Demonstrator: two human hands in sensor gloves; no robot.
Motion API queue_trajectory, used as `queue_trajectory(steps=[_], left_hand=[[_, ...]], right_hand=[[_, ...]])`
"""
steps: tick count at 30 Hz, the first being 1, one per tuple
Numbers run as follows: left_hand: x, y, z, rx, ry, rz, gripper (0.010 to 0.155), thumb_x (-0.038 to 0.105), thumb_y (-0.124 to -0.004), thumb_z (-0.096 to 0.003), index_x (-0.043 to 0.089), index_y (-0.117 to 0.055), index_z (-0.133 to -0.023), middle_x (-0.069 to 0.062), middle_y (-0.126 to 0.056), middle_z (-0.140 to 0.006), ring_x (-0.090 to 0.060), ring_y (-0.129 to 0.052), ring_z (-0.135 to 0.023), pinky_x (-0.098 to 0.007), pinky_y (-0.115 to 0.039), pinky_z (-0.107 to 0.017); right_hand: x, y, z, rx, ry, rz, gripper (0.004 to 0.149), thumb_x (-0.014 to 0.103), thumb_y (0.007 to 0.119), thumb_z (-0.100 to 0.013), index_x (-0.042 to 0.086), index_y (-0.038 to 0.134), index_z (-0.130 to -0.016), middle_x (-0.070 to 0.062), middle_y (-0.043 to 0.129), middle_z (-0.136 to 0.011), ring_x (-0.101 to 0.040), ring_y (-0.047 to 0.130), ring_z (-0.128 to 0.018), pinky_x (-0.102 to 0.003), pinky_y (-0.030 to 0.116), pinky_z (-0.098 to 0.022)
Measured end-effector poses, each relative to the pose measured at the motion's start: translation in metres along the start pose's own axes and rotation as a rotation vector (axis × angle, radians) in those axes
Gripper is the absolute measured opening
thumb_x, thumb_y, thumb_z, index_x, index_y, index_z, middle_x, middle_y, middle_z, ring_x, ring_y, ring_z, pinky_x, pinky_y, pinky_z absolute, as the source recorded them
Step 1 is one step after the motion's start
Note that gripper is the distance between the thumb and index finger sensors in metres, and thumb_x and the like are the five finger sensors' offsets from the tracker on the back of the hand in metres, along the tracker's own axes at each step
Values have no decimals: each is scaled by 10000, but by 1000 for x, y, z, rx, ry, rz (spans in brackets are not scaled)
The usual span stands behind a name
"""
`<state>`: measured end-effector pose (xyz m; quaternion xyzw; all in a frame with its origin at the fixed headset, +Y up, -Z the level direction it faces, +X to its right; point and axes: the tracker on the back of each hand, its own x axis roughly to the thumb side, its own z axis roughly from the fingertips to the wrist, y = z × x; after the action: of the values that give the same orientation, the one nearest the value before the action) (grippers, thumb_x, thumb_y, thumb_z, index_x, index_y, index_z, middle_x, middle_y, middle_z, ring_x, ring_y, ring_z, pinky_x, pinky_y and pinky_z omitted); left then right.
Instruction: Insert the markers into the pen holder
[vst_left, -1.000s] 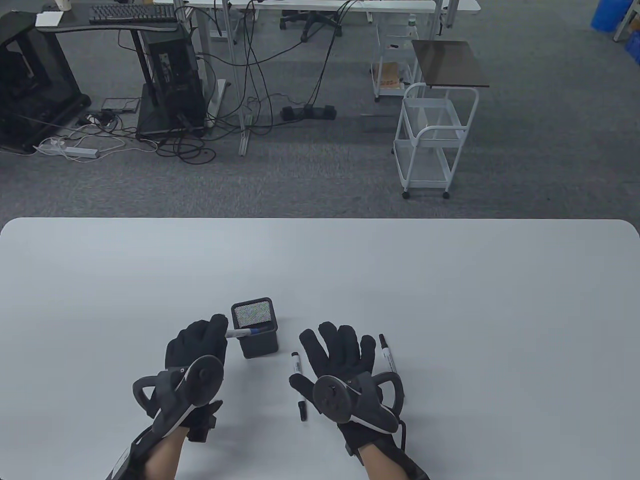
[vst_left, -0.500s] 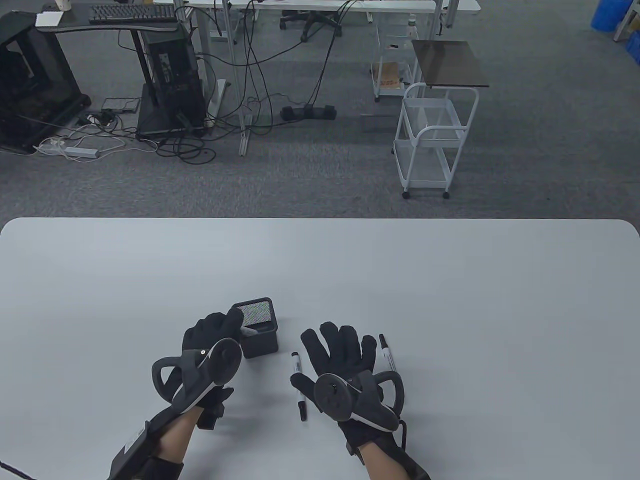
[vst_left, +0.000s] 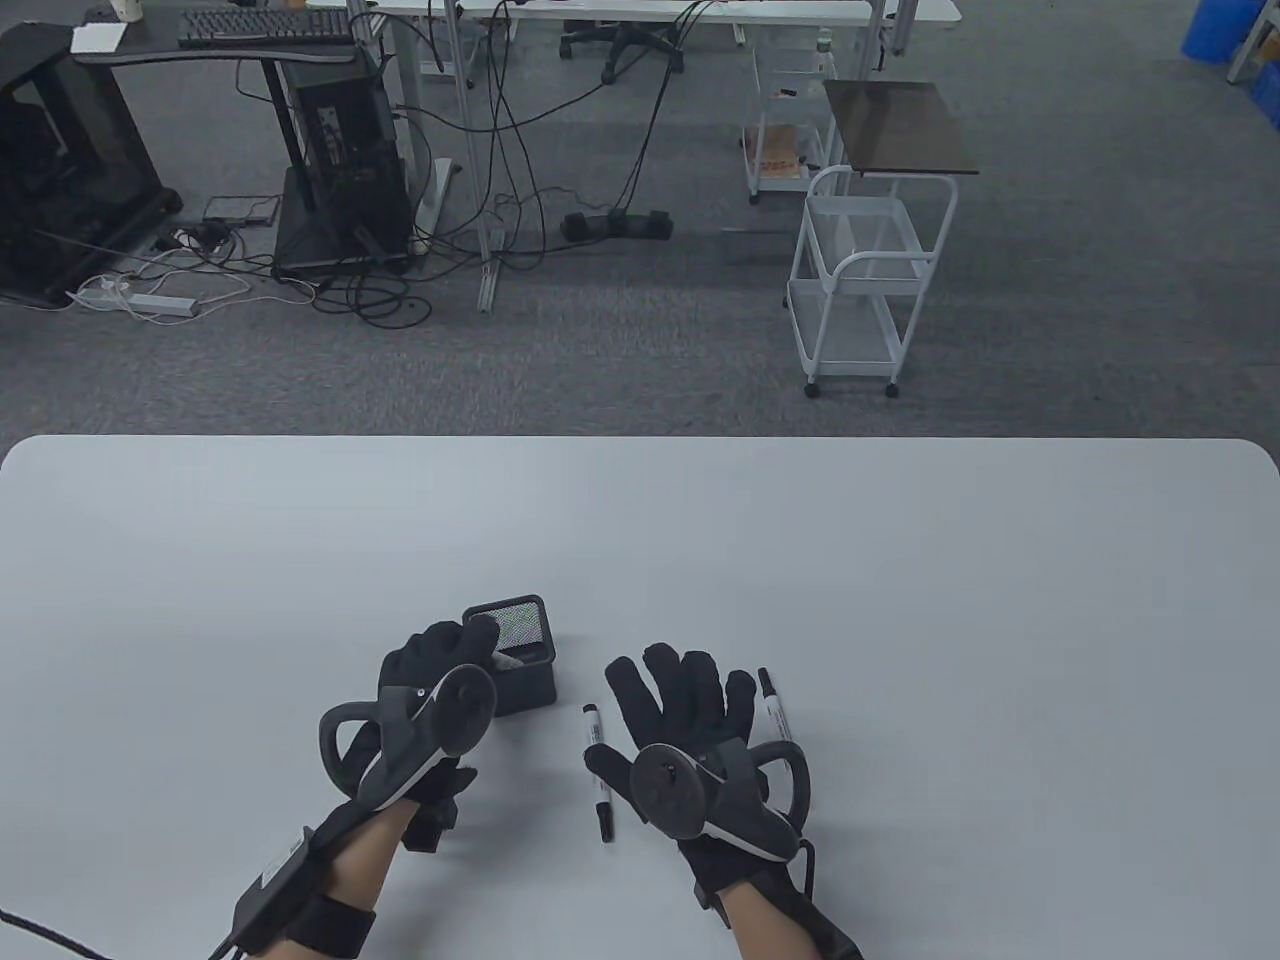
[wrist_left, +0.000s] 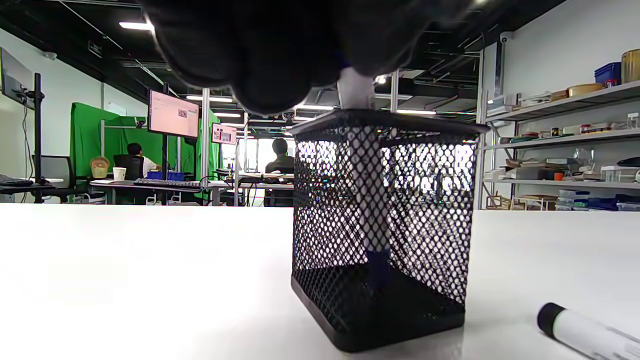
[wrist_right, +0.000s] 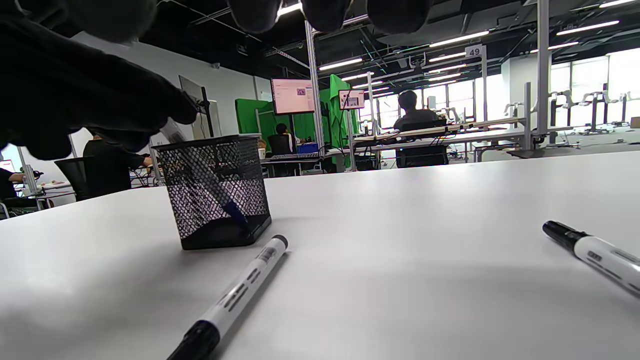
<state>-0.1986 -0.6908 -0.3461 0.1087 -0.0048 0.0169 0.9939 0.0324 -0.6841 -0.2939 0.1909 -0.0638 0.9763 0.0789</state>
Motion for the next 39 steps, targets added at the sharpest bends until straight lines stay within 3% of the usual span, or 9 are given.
queue_trajectory(steps=[20, 27, 32, 39], left_hand=[[-2, 1, 0, -31, 0, 12, 631, 541, -704, -581, 381, -539, -1169, -22, -631, -1161, -275, -769, -1046, -522, -623, -855], [-3, 8, 3, -42, -24, 20, 610, 548, -685, -586, 354, -589, -1157, -43, -580, -1214, -343, -697, -1117, -610, -552, -857], [-4, 16, 13, -72, -39, 57, 599, 553, -667, -592, 332, -621, -1146, -37, -578, -1230, -378, -649, -1158, -701, -451, -840], [-5, 23, 36, -102, -99, 170, 613, 563, -650, -597, 344, -579, -1165, -54, -539, -1258, -409, -594, -1188, -726, -406, -835]], right_hand=[[-1, 0, -1, 4, 7, 6, 776, 643, 533, -613, 216, 319, -1225, -215, 249, -1273, -572, 361, -1136, -744, 237, -722], [-1, -1, -1, 3, 10, 6, 775, 642, 534, -613, 215, 321, -1224, -218, 251, -1272, -574, 364, -1134, -745, 238, -722], [-2, 0, -1, 5, 13, 7, 777, 642, 535, -612, 214, 322, -1224, -220, 254, -1272, -575, 368, -1133, -746, 240, -720], [-2, -1, 0, 4, 13, 4, 773, 638, 535, -615, 210, 327, -1224, -224, 263, -1271, -573, 372, -1134, -748, 243, -718]])
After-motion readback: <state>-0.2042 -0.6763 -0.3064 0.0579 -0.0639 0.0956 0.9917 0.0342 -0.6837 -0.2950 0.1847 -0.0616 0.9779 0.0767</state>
